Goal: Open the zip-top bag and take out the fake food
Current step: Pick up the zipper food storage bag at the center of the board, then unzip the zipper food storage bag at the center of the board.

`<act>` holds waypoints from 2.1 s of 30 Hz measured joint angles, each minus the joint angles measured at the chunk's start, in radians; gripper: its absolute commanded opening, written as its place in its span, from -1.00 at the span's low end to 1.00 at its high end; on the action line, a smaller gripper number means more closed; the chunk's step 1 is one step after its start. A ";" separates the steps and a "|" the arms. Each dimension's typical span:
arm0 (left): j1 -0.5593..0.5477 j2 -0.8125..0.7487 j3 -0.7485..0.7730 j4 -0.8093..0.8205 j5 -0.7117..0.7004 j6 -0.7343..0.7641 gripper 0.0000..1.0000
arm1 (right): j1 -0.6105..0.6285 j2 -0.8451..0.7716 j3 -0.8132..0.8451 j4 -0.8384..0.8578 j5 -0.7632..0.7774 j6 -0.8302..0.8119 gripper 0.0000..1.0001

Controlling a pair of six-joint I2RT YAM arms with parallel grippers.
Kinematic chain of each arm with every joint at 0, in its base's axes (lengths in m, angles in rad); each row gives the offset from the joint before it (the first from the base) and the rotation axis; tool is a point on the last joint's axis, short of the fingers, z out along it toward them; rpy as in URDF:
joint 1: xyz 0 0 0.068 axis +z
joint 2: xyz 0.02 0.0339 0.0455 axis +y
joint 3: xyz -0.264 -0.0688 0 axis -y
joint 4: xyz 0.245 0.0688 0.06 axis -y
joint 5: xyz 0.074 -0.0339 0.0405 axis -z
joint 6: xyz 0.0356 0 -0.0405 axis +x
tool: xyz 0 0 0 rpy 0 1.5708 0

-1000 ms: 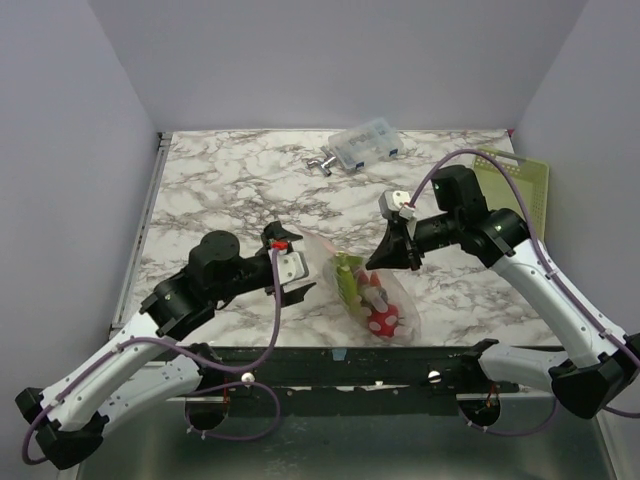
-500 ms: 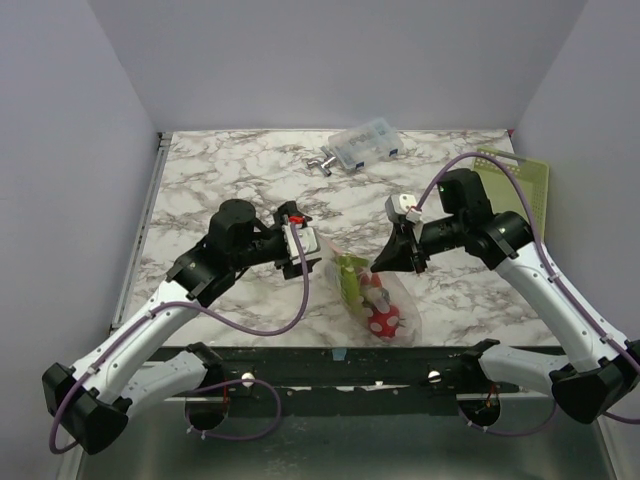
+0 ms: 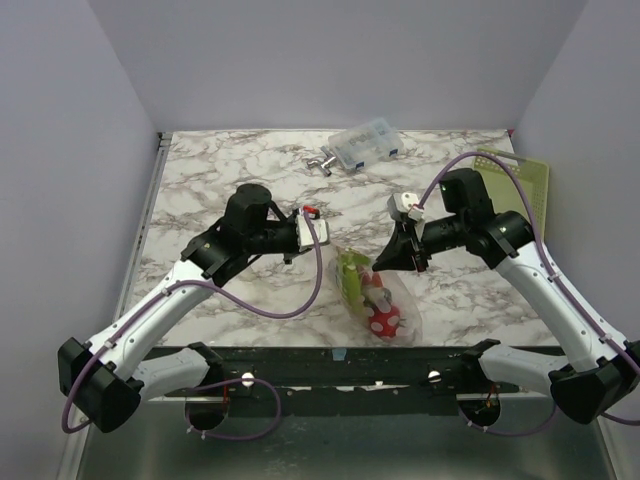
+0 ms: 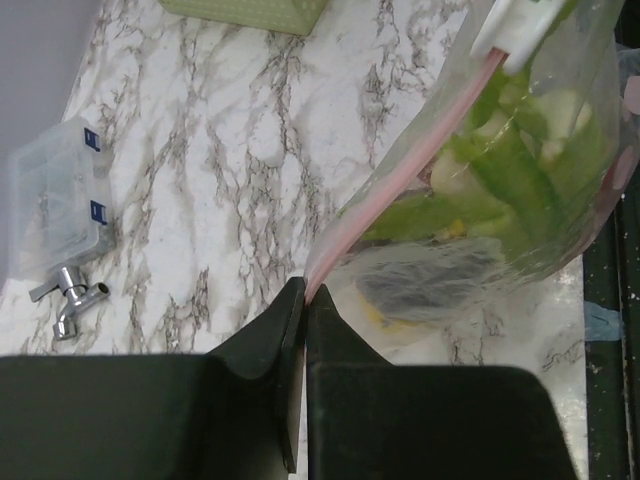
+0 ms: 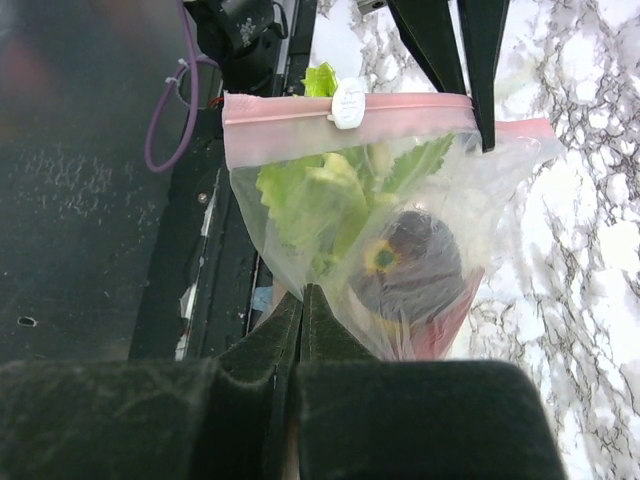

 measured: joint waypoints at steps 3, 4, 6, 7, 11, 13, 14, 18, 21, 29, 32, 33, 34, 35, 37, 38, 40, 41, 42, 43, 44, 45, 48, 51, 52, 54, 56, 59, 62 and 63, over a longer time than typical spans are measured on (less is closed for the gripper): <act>0.000 0.001 0.003 -0.003 -0.003 -0.006 -1.00 | -0.006 0.000 0.000 0.000 0.001 0.001 -0.99; 0.000 0.000 0.003 -0.003 -0.007 -0.011 -1.00 | -0.010 0.000 0.000 0.001 0.001 0.002 -0.99; 0.000 -0.008 0.003 -0.006 -0.024 -0.033 -1.00 | -0.021 -0.003 -0.006 0.013 0.002 0.012 -0.99; 0.000 -0.014 0.003 -0.008 -0.032 -0.044 -1.00 | -0.030 -0.005 -0.012 0.022 0.003 0.023 -0.97; 0.000 -0.061 0.004 -0.030 -0.079 -0.122 -1.00 | -0.071 -0.018 -0.028 0.066 0.033 0.081 -0.77; 0.000 -0.082 0.027 -0.068 -0.111 -0.195 -1.00 | -0.087 -0.022 -0.028 0.086 0.049 0.100 -0.61; 0.000 -0.086 0.045 -0.082 -0.121 -0.229 -1.00 | -0.092 -0.024 -0.029 0.096 0.054 0.108 -0.46; -0.018 -0.098 0.097 -0.110 -0.171 -0.351 -1.00 | -0.105 -0.033 -0.045 0.112 0.058 0.124 0.24; -0.040 -0.097 0.113 -0.130 -0.210 -0.420 -1.00 | -0.110 -0.033 -0.046 0.097 0.047 0.103 0.83; -0.067 -0.027 0.169 -0.170 -0.283 -0.556 -1.00 | -0.110 -0.033 -0.028 -0.010 -0.051 -0.013 1.00; -0.080 -0.002 0.185 -0.174 -0.309 -0.602 -1.00 | -0.110 -0.040 -0.037 -0.002 -0.071 0.013 1.00; -0.085 0.009 0.195 -0.174 -0.319 -0.617 -1.00 | -0.110 -0.045 -0.038 0.003 -0.073 0.031 1.00; -0.090 0.021 0.207 -0.175 -0.328 -0.632 -1.00 | -0.110 -0.049 -0.038 0.011 -0.074 0.049 0.99; -0.095 0.032 0.219 -0.176 -0.338 -0.645 -1.00 | -0.110 -0.053 -0.037 0.020 -0.073 0.067 0.99; -0.102 0.060 0.249 -0.180 -0.362 -0.680 -1.00 | -0.110 -0.057 -0.034 0.041 -0.069 0.107 1.00; -0.106 0.073 0.261 -0.180 -0.367 -0.689 -1.00 | -0.110 -0.059 -0.031 0.053 -0.064 0.126 0.99; -0.117 0.103 0.295 -0.188 -0.394 -0.711 -1.00 | -0.110 -0.061 -0.029 0.079 -0.051 0.162 0.99; -0.126 0.117 0.312 -0.191 -0.406 -0.721 -1.00 | -0.110 -0.064 -0.029 0.090 -0.045 0.177 0.99; -0.134 0.130 0.330 -0.197 -0.422 -0.729 -1.00 | -0.110 -0.066 -0.029 0.100 -0.039 0.192 0.99; -0.141 0.140 0.344 -0.203 -0.432 -0.734 -1.00 | -0.110 -0.069 -0.029 0.108 -0.034 0.205 0.99; -0.152 0.154 0.362 -0.209 -0.451 -0.742 -1.00 | -0.110 -0.072 -0.029 0.113 -0.029 0.215 0.98; -0.159 0.161 0.373 -0.214 -0.462 -0.747 -1.00 | -0.110 -0.076 -0.029 0.119 -0.024 0.225 0.96; -0.177 0.177 0.395 -0.227 -0.492 -0.755 -1.00 | -0.110 -0.085 -0.011 0.123 0.007 0.246 0.83; -0.188 0.185 0.398 -0.231 -0.515 -0.764 -1.00 | -0.113 -0.085 0.024 0.135 0.056 0.265 0.61; -0.192 0.188 0.398 -0.233 -0.523 -0.767 -1.00 | -0.114 -0.085 0.033 0.140 0.070 0.266 0.51; -0.198 0.192 0.399 -0.236 -0.536 -0.771 -1.00 | -0.119 -0.085 0.051 0.150 0.098 0.273 0.21; -0.201 0.193 0.399 -0.240 -0.544 -0.772 -1.00 | -0.124 -0.085 0.058 0.158 0.115 0.278 0.05; -0.204 0.193 0.400 -0.244 -0.554 -0.774 -1.00 | -0.130 -0.085 0.058 0.161 0.136 0.283 0.04; -0.204 0.193 0.400 -0.250 -0.559 -0.777 -1.00 | -0.132 -0.084 0.057 0.163 0.146 0.283 0.04; -0.204 0.193 0.400 -0.251 -0.560 -0.778 -1.00 | -0.133 -0.084 0.055 0.165 0.148 0.283 0.04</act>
